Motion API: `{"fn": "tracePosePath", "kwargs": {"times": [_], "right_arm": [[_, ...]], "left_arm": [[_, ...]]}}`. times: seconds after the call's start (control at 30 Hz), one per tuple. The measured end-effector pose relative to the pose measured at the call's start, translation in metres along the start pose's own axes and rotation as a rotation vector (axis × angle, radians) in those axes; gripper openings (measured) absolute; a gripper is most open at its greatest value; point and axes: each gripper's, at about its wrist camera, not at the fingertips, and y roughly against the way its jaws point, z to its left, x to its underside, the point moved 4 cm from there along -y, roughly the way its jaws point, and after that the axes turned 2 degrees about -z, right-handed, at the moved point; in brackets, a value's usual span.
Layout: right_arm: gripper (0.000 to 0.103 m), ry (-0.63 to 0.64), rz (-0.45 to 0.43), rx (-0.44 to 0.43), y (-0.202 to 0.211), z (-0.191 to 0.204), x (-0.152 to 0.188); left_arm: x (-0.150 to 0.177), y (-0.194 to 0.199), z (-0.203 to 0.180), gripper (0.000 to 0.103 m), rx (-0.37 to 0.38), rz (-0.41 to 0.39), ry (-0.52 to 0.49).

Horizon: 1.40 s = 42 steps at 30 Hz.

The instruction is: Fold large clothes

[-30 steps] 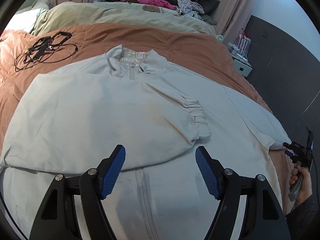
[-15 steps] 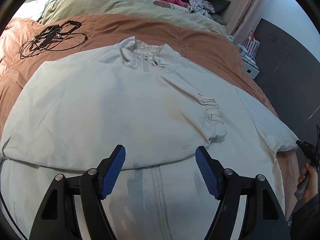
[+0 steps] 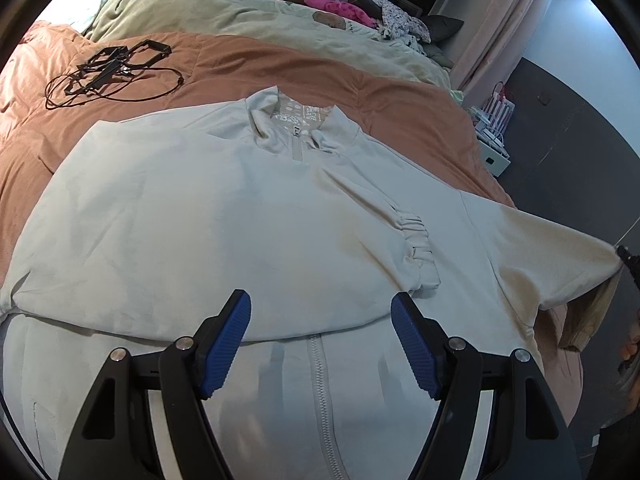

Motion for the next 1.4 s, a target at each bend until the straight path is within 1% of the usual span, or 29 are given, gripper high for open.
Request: {"fn": "tracePosePath", "kwargs": {"times": [0.23,0.3,0.4,0.6,0.7,0.77,0.8,0.83,0.87,0.9,0.93,1.0,1.07,1.17,1.3,1.4], "right_arm": [[0.004,0.085,-0.043,-0.128,0.038,0.082,-0.028],[0.004,0.115,-0.047,-0.159,0.041,0.106,-0.03],[0.004,0.184,-0.034,-0.212,0.041,0.152,-0.025],[0.004,0.309,0.021,-0.297,0.035,0.229,0.01],[0.004,0.342,0.076,-0.355,0.027,0.259,0.035],[0.004,0.346,0.117,-0.383,0.022,0.272,0.055],[0.005,0.348,0.143,-0.4,0.018,0.281,0.066],[0.015,0.342,0.169,-0.416,0.015,0.286,0.077],[0.025,0.331,0.201,-0.441,0.013,0.29,0.085],[0.05,0.309,0.239,-0.48,0.012,0.294,0.093],[0.067,0.287,0.265,-0.512,0.012,0.295,0.1],[0.076,0.257,0.272,-0.541,0.018,0.291,0.108],[0.077,0.239,0.281,-0.551,0.024,0.282,0.111],[0.077,0.187,0.301,-0.532,0.028,0.254,0.112],[0.077,0.124,0.351,-0.472,0.025,0.214,0.121],[0.077,0.055,0.391,-0.422,0.02,0.176,0.134]], "left_arm": [[-0.007,0.01,0.013,0.073,0.018,-0.01,0.03],[-0.008,0.012,0.017,0.073,0.024,-0.01,0.036],[-0.011,0.015,0.022,0.073,0.037,-0.014,0.052],[-0.018,0.018,0.044,0.073,0.037,-0.023,0.106],[-0.019,0.018,0.063,0.073,0.023,-0.024,0.167],[-0.018,0.018,0.071,0.073,0.012,-0.02,0.185],[-0.017,0.017,0.074,0.073,-0.002,-0.018,0.19],[-0.016,0.017,0.075,0.073,-0.01,-0.018,0.19],[-0.016,0.017,0.075,0.073,-0.015,-0.016,0.19],[-0.016,0.017,0.075,0.073,-0.016,-0.015,0.188],[-0.016,0.017,0.075,0.073,-0.015,-0.015,0.186],[-0.017,0.017,0.072,0.073,-0.015,-0.018,0.176],[-0.016,0.017,0.069,0.073,-0.016,-0.018,0.163],[-0.016,0.017,0.064,0.073,-0.008,-0.015,0.142],[-0.013,0.017,0.057,0.073,-0.011,-0.012,0.113],[-0.012,0.016,0.051,0.073,-0.011,-0.005,0.089]]}}
